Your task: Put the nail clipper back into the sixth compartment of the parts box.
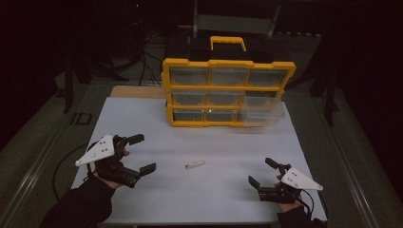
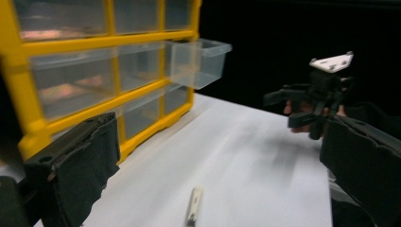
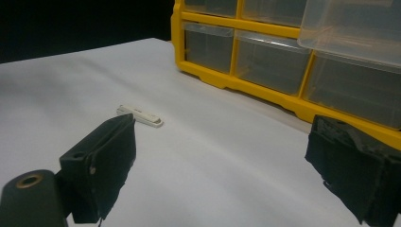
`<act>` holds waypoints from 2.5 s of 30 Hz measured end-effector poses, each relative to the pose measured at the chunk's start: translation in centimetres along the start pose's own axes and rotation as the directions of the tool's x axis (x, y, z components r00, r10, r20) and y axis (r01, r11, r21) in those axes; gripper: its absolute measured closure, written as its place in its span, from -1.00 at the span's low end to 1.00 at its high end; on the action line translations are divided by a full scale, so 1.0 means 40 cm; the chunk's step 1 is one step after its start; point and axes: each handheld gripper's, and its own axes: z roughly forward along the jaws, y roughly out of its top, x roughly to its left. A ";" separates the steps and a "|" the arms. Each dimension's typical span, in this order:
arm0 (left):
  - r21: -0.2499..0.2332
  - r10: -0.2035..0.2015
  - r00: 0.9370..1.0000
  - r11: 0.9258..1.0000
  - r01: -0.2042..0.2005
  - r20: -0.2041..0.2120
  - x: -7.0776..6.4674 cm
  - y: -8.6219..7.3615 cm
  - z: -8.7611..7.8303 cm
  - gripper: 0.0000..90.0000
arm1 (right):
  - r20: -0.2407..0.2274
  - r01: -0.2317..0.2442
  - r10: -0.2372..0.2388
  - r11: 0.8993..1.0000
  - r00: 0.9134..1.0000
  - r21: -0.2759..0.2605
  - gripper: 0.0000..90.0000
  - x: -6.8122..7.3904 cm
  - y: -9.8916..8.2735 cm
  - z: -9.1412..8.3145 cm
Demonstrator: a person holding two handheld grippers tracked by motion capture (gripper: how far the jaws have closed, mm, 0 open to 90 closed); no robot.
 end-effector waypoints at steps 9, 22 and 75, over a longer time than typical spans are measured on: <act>0.007 0.022 0.998 1.000 -0.023 0.066 -0.007 0.011 0.061 -0.99 | -0.003 0.001 -0.001 1.000 1.000 0.000 -0.79 0.000 0.000 -0.001; 0.051 0.036 0.994 0.998 -0.042 0.102 0.001 -0.001 0.125 -0.99 | -0.009 0.003 -0.003 1.000 1.000 0.002 -0.79 0.000 -0.002 0.001; 0.520 0.003 0.992 0.852 -0.068 0.125 0.068 -0.213 0.367 -0.05 | -0.030 -0.007 0.008 1.000 1.000 0.011 -0.79 -0.001 -0.008 0.006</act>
